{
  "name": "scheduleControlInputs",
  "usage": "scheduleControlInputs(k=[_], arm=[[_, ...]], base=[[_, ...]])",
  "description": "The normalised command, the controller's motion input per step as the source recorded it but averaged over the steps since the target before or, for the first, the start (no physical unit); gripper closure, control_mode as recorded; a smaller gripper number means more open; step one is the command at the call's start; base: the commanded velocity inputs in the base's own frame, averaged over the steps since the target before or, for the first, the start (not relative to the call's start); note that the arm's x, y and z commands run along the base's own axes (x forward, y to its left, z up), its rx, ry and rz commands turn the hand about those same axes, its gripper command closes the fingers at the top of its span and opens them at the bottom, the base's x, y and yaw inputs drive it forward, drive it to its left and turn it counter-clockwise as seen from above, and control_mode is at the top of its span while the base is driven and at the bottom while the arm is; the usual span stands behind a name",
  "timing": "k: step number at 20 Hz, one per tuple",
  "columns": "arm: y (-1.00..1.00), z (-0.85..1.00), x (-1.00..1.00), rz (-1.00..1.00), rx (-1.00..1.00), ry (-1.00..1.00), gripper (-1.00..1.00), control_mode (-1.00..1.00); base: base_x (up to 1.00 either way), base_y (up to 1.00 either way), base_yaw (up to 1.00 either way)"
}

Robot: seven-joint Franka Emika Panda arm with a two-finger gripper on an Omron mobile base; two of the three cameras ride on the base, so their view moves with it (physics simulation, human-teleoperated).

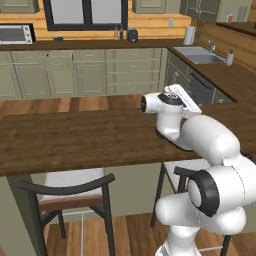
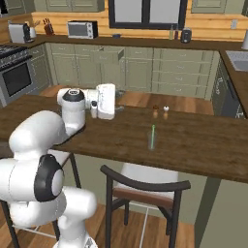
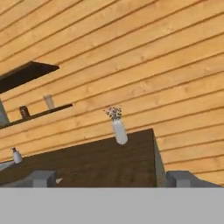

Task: Take a straw from the drawer in front and place it inside the glass cup on the dining counter.

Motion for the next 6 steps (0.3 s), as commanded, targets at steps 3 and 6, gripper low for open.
scheduleControlInputs(k=[3,6], arm=[[0.57,-0.23,-0.99,0.22,0.72,0.01,-1.0,-1.0],[0.31,-0.65,-0.79,0.31,0.92,0.03,-1.0,-1.0]], base=[[0.0,0.0,0.0],[0.0,0.0,0.0]])
